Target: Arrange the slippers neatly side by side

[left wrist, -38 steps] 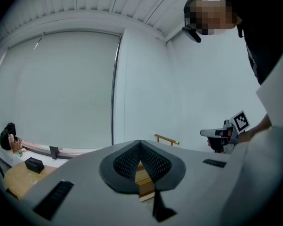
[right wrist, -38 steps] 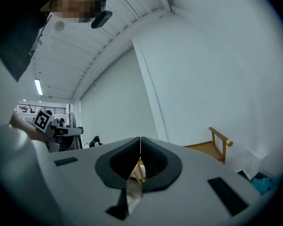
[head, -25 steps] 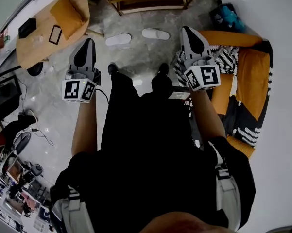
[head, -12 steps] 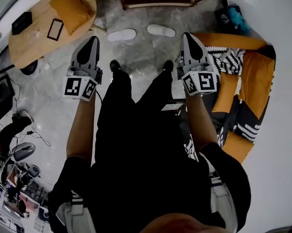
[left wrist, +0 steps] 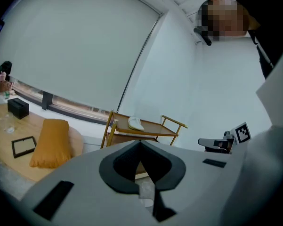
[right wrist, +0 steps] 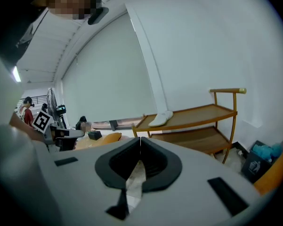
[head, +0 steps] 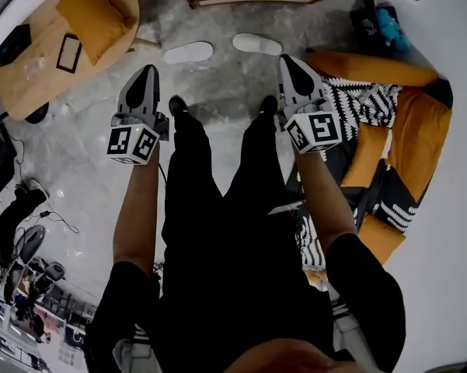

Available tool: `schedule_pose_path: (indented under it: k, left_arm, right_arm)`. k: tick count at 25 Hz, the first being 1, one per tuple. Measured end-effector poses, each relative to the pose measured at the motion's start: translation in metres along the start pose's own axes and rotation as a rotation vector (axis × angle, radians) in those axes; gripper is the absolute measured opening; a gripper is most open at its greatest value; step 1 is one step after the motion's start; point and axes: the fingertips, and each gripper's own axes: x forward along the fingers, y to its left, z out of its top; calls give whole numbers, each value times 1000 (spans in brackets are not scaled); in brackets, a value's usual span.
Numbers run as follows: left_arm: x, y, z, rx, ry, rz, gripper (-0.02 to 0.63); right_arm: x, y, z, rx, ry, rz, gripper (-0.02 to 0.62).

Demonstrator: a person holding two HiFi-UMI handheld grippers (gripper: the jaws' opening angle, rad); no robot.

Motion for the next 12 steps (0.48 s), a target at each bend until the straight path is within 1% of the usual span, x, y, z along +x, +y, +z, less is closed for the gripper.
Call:
schedule_pose_path:
  k: [2, 4, 7, 12]
  left_arm:
    - [13, 10, -15, -31, 14, 11, 15]
    - [25, 20, -33, -43, 34, 15, 15]
    - [40, 32, -64, -31, 75, 5, 15]
    - [66, 55, -120, -16, 158, 1, 15]
  right_arm:
    - [12, -9, -20, 4, 24, -3, 32]
    - [23, -23, -39, 3, 43, -25, 32]
    - [34, -44, -68, 7, 69, -53, 32]
    - [56, -72, -116, 16, 120, -66, 32]
